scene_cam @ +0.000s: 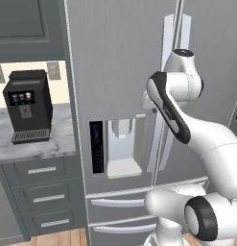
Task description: Take the donuts from the fridge and place them on the empty tray on the dining counter.
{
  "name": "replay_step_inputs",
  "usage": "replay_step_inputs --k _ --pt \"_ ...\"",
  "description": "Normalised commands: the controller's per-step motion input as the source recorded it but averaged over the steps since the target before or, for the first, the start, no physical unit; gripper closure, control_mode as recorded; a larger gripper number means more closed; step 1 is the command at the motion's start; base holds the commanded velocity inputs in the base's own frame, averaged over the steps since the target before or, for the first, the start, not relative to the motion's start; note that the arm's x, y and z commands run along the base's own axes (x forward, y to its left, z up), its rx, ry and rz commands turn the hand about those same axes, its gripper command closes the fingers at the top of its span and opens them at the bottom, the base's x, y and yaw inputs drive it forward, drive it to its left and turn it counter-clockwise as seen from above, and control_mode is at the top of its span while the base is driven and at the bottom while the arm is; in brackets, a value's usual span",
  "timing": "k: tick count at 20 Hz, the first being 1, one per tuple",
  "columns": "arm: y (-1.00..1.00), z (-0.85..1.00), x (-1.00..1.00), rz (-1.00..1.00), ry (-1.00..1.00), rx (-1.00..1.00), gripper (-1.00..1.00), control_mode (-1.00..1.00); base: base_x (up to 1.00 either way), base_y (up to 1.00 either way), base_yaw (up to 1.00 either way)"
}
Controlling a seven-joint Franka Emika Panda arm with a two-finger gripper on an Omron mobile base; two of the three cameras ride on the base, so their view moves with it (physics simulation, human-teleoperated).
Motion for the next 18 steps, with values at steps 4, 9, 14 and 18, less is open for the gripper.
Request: replay_step_inputs --k 4,9,14,18 --pt "-0.01 0.00 -0.32 0.00 0.00 0.00 -1.00 -1.00 0.00 0.00 0.00" --pt "-0.26 -0.04 -0.90 -0.05 -0.02 0.00 -1.00 -1.00 0.00 0.00 0.00" --pt "-0.28 -0.25 -0.90 -0.12 -0.12 0.00 -1.00 -1.00 0.00 0.00 0.00" --pt "-0.09 -0.18 -0.46 -0.05 -0.03 0.01 -1.00 -1.00 0.00 0.00 0.00"
